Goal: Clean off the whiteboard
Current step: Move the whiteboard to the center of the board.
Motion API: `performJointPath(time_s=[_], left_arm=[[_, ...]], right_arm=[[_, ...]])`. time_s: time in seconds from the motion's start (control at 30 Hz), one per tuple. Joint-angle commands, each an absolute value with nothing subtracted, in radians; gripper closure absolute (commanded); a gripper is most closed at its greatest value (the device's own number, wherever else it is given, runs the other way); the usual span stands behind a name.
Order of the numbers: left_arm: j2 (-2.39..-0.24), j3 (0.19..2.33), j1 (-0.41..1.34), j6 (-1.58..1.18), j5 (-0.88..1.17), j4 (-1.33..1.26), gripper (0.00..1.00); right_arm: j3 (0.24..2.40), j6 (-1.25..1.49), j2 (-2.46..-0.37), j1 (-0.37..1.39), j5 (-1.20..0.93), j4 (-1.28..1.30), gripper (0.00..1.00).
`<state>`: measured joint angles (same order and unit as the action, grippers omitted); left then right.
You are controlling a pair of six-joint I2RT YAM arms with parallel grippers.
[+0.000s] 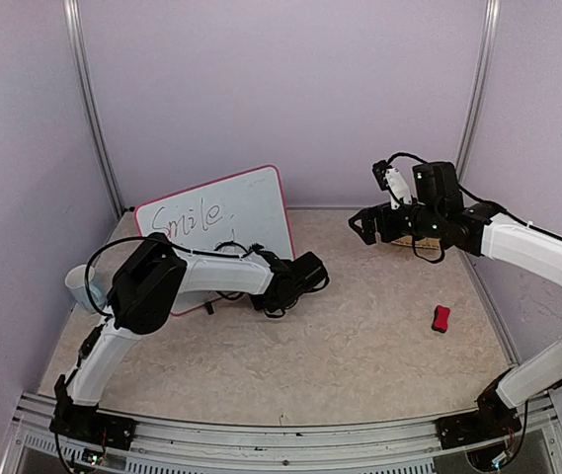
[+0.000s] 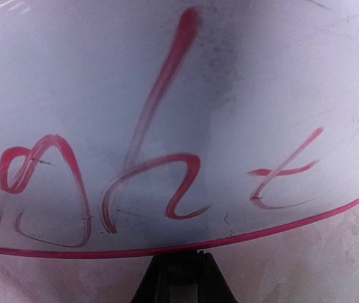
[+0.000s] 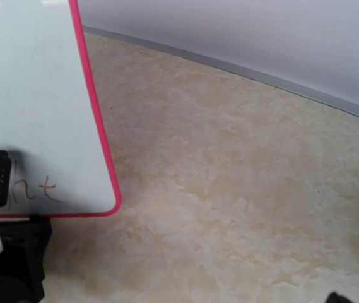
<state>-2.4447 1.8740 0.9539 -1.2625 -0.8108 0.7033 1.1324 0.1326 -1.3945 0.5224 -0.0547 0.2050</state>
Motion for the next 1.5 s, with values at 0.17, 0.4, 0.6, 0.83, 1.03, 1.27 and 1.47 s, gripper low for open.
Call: performJointPath(time_s=[0.17, 0.4, 0.6, 0.83, 1.03, 1.27, 1.47], left_arm=[[-2.503, 1.884, 0.986, -1.245, -0.745, 0.705, 0.76], [-2.496, 1.884, 0.989, -1.270, -0.762, 0.722, 0.59], [-2.484, 1.884, 1.001, -1.280, -0.782, 0.733, 0.46], [-2.453, 1.874, 1.016, -1.267, -0.772, 0.738, 0.29], [-2.382, 1.821, 1.046, -1.248, -0.777, 0.723, 0.15], [-2.263, 1.746, 1.069, -1.227, -0.791, 0.717, 0.01], [-2.111, 1.678, 1.069, -1.198, -0.816, 0.704, 0.01]], right_arm=[[1.160, 0.143, -1.373, 0.525, -0.054, 0.213, 0.00], [1.175, 0.140, -1.373, 0.525, -0.057, 0.220, 0.00], [1.182, 0.135, -1.374, 0.525, -0.059, 0.224, 0.00], [1.177, 0.135, -1.376, 0.525, -0.055, 0.222, 0.00], [1.139, 0.145, -1.353, 0.525, -0.053, 0.178, 0.00], [1.104, 0.141, -1.325, 0.525, -0.040, 0.157, 0.00], [1.078, 0.131, -1.335, 0.526, -0.075, 0.145, 0.00]])
